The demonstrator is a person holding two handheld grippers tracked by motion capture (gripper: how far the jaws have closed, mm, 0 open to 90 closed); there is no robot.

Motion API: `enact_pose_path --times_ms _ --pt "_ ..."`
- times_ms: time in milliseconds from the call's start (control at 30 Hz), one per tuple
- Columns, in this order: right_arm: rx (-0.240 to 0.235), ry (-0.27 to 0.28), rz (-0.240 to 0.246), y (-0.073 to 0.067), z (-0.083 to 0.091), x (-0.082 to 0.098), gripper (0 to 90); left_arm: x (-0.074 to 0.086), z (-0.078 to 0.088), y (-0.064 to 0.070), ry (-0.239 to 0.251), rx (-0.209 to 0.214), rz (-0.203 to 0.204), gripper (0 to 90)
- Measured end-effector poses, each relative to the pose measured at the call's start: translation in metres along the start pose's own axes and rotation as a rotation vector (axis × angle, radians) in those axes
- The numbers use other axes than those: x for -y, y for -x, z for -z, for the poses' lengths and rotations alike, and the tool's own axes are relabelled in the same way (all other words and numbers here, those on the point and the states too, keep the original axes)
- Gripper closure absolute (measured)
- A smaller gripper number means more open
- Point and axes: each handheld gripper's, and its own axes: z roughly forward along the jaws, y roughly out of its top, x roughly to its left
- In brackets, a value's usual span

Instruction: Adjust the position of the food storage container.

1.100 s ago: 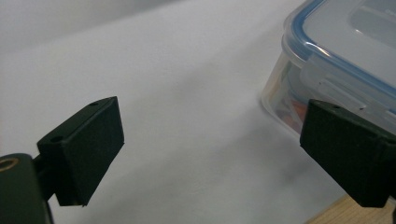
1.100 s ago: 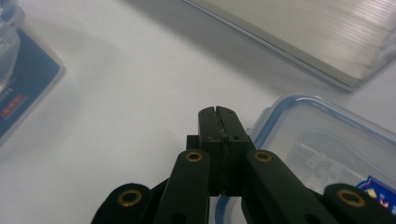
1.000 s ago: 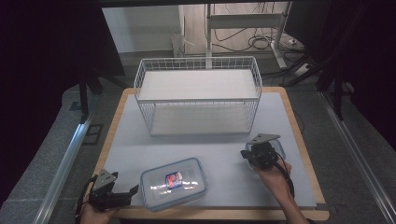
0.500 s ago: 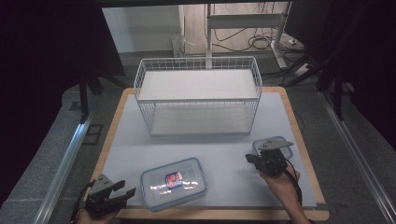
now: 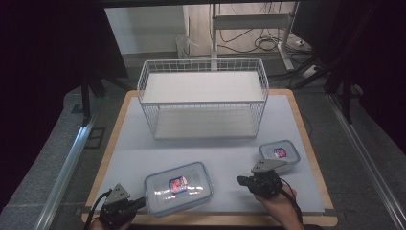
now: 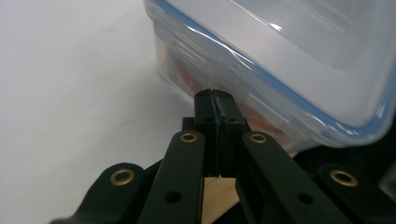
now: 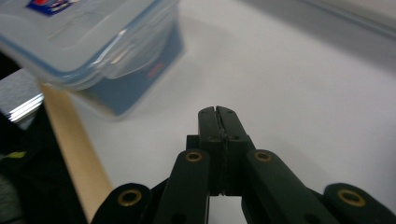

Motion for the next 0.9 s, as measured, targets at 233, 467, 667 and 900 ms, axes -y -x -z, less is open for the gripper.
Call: enact_pose_path --times_ms 233,467,667,900 --pt "-0.076 -0.033 0.029 -0.018 -0.014 -0.001 89.8 -0.009 -0.008 -0.007 0.009 0.012 0.037 89.8" --pt "-0.106 -0.055 0.039 -0.025 -0.018 0.002 89.8 -0.03 -0.031 -0.003 0.016 0.029 0.012 89.8" --pt "-0.1 -0.054 0.022 -0.021 -0.017 0.004 89.8 -0.047 -0.047 -0.005 0.012 0.058 0.008 89.8" --pt "-0.073 -0.066 -0.002 -0.016 -0.014 0.008 89.7 -0.059 -0.066 0.002 -0.055 0.037 -0.05 89.8"
